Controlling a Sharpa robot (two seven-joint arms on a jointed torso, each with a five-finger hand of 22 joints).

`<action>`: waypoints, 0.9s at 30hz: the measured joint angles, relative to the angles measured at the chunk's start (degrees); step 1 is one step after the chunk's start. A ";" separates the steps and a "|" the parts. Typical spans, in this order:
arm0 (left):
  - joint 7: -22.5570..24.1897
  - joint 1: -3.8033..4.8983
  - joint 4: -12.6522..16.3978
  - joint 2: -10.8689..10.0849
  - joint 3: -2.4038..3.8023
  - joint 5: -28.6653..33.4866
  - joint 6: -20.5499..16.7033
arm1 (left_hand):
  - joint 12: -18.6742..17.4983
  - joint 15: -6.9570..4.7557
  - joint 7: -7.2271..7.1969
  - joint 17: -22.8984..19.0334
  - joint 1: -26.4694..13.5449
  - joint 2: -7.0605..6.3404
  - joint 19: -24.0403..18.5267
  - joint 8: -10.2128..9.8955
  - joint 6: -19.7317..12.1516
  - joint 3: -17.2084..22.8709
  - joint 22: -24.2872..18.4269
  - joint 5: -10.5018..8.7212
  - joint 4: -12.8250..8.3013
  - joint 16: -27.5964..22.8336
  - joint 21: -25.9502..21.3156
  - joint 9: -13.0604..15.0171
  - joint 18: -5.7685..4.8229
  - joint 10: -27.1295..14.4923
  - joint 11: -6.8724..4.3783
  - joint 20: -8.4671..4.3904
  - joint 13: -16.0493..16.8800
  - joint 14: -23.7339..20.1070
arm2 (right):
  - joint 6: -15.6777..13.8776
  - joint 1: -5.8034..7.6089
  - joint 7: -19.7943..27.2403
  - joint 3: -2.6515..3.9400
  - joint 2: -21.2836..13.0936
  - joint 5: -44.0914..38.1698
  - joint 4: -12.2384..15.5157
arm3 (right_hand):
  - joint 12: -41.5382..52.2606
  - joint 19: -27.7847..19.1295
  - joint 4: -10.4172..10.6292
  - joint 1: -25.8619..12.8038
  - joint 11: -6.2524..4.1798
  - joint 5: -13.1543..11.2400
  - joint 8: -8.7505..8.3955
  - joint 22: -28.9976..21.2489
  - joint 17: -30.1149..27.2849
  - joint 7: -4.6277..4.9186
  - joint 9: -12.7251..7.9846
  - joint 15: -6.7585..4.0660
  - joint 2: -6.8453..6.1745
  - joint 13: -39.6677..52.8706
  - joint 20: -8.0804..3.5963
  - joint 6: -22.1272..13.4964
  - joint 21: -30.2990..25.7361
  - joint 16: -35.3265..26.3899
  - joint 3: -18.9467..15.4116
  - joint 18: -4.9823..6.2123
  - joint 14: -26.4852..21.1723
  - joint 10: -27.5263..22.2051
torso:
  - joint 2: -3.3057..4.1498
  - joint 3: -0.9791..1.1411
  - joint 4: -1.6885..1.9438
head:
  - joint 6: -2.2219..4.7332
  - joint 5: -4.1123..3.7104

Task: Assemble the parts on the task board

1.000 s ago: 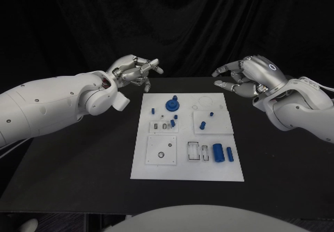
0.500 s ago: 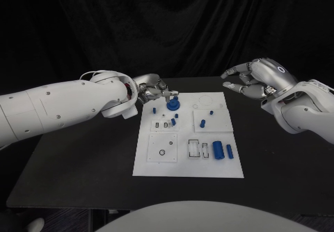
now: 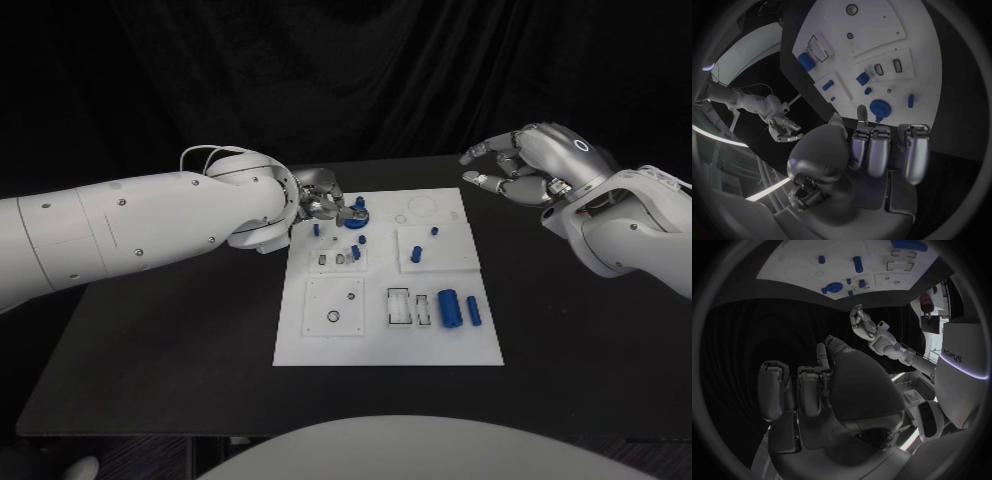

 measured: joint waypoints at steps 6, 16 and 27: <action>-3.83 0.00 0.29 0.37 0.00 -0.62 1.38 | -0.01 -0.40 -0.43 0.00 -0.64 0.05 0.00 -1.13 1.07 -0.61 0.00 0.67 0.13 0.00 0.00 0.53 0.01 -0.04 -0.09 0.00 -0.01 0.01 | 0.39 -0.01 -0.65 0.00 0.51 0.02 -0.22 | 0.00 0.00 0.00 -0.07 0.12 0.21 -0.24 0.00 0.00 0.00 -0.07 0.00 0.07 0.00 0.00 0.00 0.00 0.00 0.00 0.00 0.00 -0.13 | 0.12 0.48 -0.24 | 0.02 0.48; -7.23 -0.49 0.02 0.87 0.00 -1.00 3.19 | -0.01 -1.02 -1.16 -0.01 -0.99 -0.07 -0.03 -3.89 4.87 -0.76 -0.01 1.67 -0.02 0.00 -0.46 1.07 0.02 -0.07 -0.91 -0.85 0.01 0.21 | 0.65 -0.07 -1.16 -0.01 0.93 0.03 -0.72 | 0.00 0.00 0.00 -0.07 0.21 0.21 -0.24 0.00 0.00 0.20 -0.06 0.00 0.06 0.00 0.00 -0.20 0.00 0.00 0.00 0.00 0.00 -0.22 | 0.08 0.71 -0.49 | 0.02 0.58; -7.89 -2.01 -0.86 1.81 0.00 -1.10 3.66 | -0.01 -1.22 -1.52 -0.01 -0.99 -0.07 -0.03 -6.96 7.08 -0.76 -0.01 3.60 -0.02 0.00 -0.67 1.11 0.02 -0.09 -1.34 -1.26 0.04 0.01 | 0.68 -0.20 -1.22 -0.01 1.30 0.04 -0.93 | 0.00 0.00 0.00 -0.07 0.21 0.21 -0.24 -0.01 0.00 0.35 -0.06 0.00 0.06 -0.01 0.00 -0.05 0.00 0.00 0.00 0.00 0.00 -0.22 | -0.09 0.97 -0.41 | 0.02 -0.43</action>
